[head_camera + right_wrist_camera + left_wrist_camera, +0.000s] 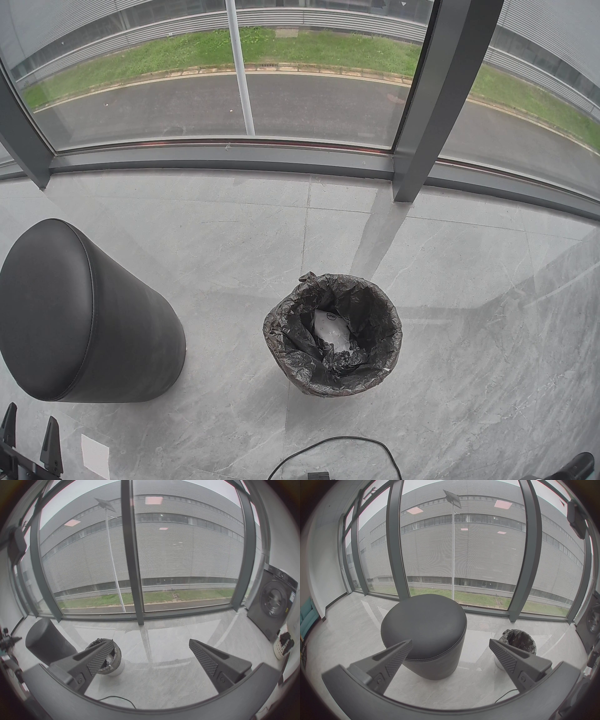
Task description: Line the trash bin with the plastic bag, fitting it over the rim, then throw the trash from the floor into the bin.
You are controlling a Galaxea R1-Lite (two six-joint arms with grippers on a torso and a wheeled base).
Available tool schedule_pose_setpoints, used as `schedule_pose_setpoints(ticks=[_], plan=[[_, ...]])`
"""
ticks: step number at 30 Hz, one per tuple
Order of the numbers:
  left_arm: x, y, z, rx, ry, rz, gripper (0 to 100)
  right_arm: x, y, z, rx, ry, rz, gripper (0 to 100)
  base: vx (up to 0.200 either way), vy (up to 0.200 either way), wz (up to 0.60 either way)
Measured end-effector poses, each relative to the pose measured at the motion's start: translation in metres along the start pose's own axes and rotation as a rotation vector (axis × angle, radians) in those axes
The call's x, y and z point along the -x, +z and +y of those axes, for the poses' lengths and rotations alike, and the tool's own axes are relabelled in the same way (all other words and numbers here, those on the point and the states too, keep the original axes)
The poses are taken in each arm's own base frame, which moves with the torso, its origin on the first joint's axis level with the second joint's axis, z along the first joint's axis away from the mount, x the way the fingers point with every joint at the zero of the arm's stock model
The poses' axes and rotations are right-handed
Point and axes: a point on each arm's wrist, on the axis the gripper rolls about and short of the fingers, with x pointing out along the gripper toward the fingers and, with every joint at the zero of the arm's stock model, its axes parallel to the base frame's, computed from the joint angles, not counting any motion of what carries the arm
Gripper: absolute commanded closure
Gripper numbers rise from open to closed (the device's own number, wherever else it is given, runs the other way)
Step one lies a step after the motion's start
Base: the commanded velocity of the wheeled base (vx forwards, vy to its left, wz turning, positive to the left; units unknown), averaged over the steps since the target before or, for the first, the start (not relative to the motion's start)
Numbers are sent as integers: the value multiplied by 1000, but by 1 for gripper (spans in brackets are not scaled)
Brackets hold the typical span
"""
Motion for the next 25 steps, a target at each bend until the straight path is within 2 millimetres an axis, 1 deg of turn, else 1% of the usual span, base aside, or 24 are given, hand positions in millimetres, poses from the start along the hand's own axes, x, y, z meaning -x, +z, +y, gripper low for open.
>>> schedule_pose_setpoints(ticks=[3, 6, 8, 13, 25], plan=[[-1, -1, 0, 4, 0, -10, 0, -16, -23, 0, 50, 41, 6, 0, 0, 0, 0], [-1, -1, 0, 7, -1, -21, 0, -25, -44, -1, 102, 81, 26, 0, 0, 0, 0], [-1, 0, 0, 4, -2, -32, 0, -28, -49, -1, 117, 102, 27, 0, 0, 0, 0], [-2, -1, 0, 10, 0, -29, 0, -30, -55, -1, 113, 108, 45, 0, 0, 0, 0], [-2, -1, 0, 26, 1, -27, 0, -30, -57, -2, 99, 106, 51, 0, 0, 0, 0]])
